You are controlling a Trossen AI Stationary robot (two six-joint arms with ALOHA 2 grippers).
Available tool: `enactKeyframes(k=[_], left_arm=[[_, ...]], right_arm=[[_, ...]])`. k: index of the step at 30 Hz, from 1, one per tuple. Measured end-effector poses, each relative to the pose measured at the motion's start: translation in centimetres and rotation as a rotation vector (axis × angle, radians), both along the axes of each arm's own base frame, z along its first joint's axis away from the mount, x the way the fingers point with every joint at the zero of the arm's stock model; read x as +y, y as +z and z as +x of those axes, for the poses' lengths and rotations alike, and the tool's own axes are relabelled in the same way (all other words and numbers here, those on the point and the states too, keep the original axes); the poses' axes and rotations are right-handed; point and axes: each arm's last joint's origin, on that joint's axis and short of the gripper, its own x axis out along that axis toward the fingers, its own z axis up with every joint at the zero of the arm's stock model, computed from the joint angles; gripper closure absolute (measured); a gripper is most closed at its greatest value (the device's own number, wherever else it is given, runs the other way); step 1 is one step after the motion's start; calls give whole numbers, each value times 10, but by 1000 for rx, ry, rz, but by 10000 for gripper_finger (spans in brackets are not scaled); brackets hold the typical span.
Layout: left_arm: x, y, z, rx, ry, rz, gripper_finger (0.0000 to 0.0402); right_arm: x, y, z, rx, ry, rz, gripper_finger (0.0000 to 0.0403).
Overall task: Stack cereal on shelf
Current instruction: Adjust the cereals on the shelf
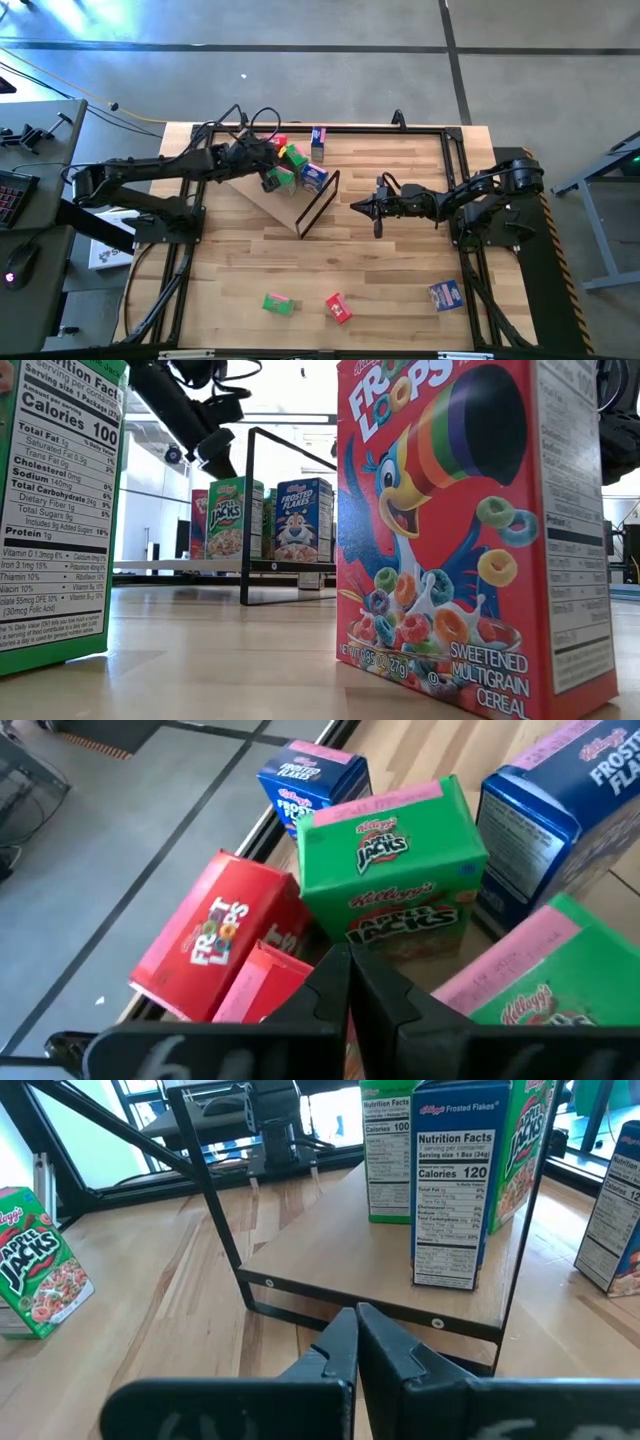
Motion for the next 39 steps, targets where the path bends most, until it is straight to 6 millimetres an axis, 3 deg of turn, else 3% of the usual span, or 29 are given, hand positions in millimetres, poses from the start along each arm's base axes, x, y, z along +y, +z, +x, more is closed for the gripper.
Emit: enactKeyframes(k=[10,18,26,39], left_arm=[[-8,19,-28,-51,48,-38,401],[-22,10,-60,91,78,-210,401],[-17,-18,-57,72,178,-147,401],[-2,-28,-57,-19,253,-78,401]], right_arm=[[0,0,0,1,0,0,403],[0,0,0,1,0,-3,403],[0,0,0,1,0,-3,403],[0,0,0,1,-1,0,403]])
